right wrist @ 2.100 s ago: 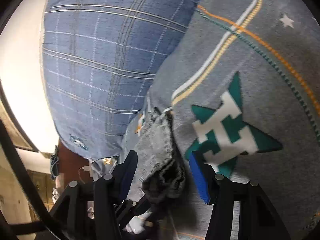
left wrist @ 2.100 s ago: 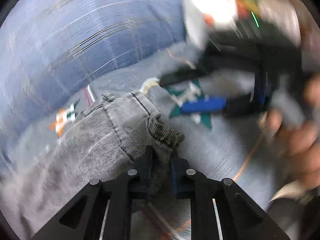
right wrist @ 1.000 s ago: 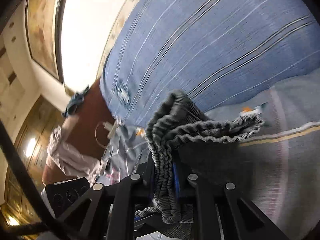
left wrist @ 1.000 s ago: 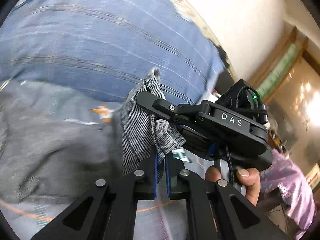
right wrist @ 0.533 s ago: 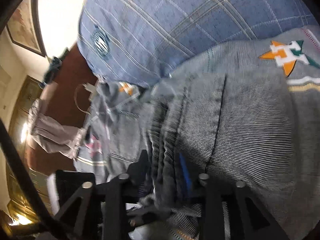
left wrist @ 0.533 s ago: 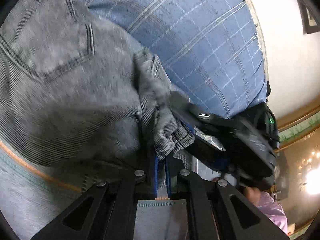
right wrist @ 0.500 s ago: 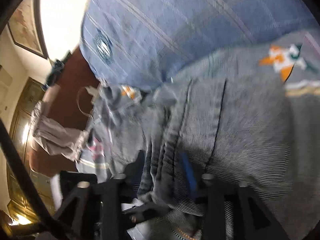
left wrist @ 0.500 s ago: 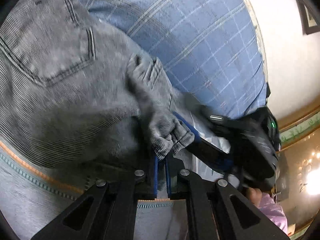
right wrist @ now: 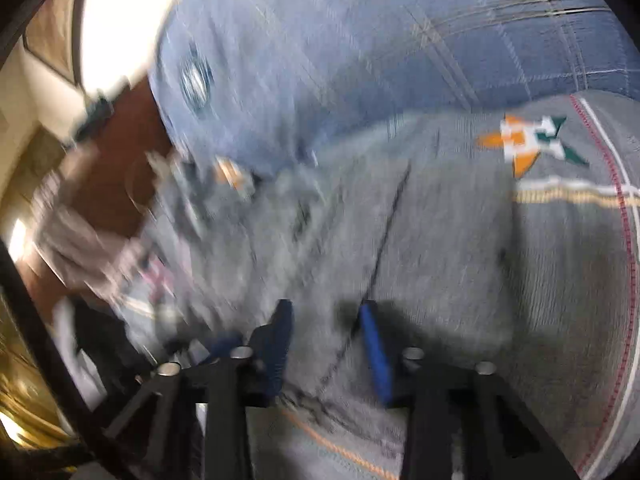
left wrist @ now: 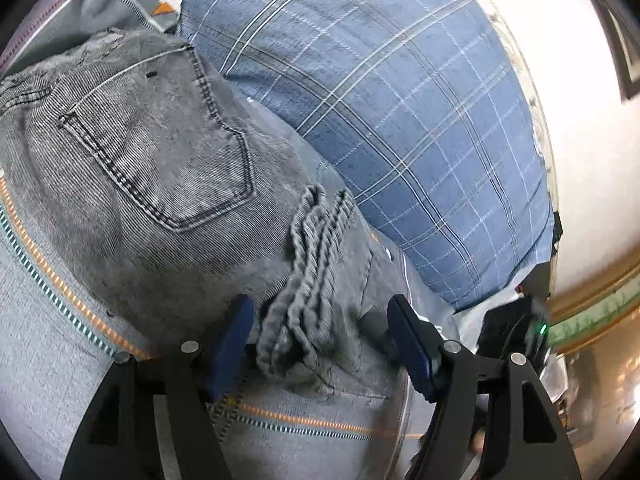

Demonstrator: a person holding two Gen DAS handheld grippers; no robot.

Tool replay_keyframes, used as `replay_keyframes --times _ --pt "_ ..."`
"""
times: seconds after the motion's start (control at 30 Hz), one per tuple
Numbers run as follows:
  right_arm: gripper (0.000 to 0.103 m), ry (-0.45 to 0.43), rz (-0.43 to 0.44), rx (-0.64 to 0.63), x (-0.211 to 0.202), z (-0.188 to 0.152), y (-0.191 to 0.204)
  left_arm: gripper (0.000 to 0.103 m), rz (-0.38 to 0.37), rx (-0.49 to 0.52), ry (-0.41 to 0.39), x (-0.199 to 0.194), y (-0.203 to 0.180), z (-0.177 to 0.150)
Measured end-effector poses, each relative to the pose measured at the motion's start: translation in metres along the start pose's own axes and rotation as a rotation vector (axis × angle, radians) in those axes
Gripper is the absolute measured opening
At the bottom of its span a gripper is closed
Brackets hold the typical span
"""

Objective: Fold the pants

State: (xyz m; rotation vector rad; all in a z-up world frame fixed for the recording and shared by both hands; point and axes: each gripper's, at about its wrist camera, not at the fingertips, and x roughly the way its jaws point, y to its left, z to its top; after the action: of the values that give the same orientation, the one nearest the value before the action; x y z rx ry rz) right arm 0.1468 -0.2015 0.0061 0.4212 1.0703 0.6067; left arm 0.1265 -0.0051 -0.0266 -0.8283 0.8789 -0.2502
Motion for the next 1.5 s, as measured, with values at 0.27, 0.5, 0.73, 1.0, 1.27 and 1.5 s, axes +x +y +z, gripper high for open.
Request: replay_keyframes --times 0.27,0.5,0.73,1.0,1.27,1.5 --pt "0.031 0.050 -0.072 -0.124 -0.008 -0.011 0.014 0.069 0.007 0.034 0.164 0.046 -0.001 0.004" --pt "0.079 -0.140 -0.140 0.102 -0.061 0.003 -0.049 0.023 0.056 0.139 0.204 0.063 -0.008 0.000" --pt "0.076 -0.084 -0.001 0.251 -0.041 0.000 -0.083 0.016 0.089 0.192 0.054 0.017 -0.024 0.009" --pt "0.054 -0.018 0.030 0.221 -0.005 -0.002 -0.068 0.018 0.200 0.176 0.106 0.051 0.004 0.005" --pt "0.011 -0.018 -0.028 0.176 0.002 -0.004 -0.062 0.030 0.163 0.177 0.107 0.050 0.000 0.005" --pt "0.010 -0.110 -0.244 0.044 -0.075 0.003 -0.038 0.046 0.113 0.365 0.093 0.034 -0.054 -0.007"
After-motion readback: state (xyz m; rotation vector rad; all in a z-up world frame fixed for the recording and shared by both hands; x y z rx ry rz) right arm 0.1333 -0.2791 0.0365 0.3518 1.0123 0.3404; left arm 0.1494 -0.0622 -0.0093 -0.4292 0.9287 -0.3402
